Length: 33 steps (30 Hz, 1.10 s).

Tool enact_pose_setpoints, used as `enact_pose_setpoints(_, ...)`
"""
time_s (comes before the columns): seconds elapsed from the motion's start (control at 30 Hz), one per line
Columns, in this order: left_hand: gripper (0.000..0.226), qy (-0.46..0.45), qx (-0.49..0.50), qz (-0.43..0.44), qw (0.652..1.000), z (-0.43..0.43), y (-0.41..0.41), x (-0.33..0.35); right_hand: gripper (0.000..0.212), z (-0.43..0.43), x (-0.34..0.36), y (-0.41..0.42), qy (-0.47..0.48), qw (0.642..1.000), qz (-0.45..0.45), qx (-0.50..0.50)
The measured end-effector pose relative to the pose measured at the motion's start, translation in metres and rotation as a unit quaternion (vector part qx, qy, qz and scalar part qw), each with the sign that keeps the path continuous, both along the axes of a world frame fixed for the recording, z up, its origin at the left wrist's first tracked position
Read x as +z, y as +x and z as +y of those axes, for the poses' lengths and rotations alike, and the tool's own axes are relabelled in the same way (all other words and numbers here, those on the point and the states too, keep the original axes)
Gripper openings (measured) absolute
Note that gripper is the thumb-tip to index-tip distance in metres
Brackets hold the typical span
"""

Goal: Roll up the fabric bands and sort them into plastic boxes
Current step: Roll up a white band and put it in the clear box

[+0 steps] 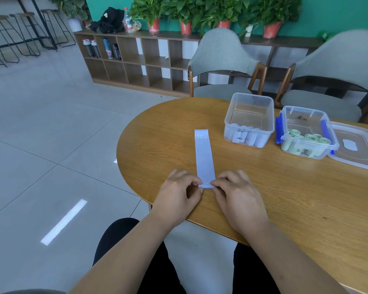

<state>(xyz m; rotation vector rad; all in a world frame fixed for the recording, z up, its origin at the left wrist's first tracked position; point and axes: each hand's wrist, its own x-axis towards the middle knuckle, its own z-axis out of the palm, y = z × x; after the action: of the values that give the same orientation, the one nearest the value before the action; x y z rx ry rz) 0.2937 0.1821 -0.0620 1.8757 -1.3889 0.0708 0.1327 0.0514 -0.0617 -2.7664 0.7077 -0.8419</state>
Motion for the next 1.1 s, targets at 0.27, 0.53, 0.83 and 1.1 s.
enact_pose_setpoints(0.27, 0.009, 0.014, 0.007, 0.017, 1.000, -0.0013, 0.0025, -0.0022, 0.012, -0.0015, 0.0010, 0.0015, 0.013, 1.000, -0.008, 0.001)
enact_pose_setpoints(0.53, 0.007, 0.023, -0.028, 0.005, 0.999, 0.0019, 0.0017, 0.0017, 0.008, -0.0045, -0.0004, -0.0013, 0.051, 0.998, -0.027, 0.014)
enact_pose_setpoints(0.83, 0.010, -0.004, -0.012, 0.016, 1.000, 0.0015, -0.0005, 0.0026, 0.011, -0.0058, -0.0011, 0.0013, 0.060, 0.998, -0.028, -0.009)
enact_pose_setpoints(1.1, 0.014, 0.002, 0.012, 0.005, 1.000, -0.0007, -0.0007, -0.0007, 0.017, -0.0077, -0.0027, 0.0016, 0.052, 0.999, -0.008, 0.005)
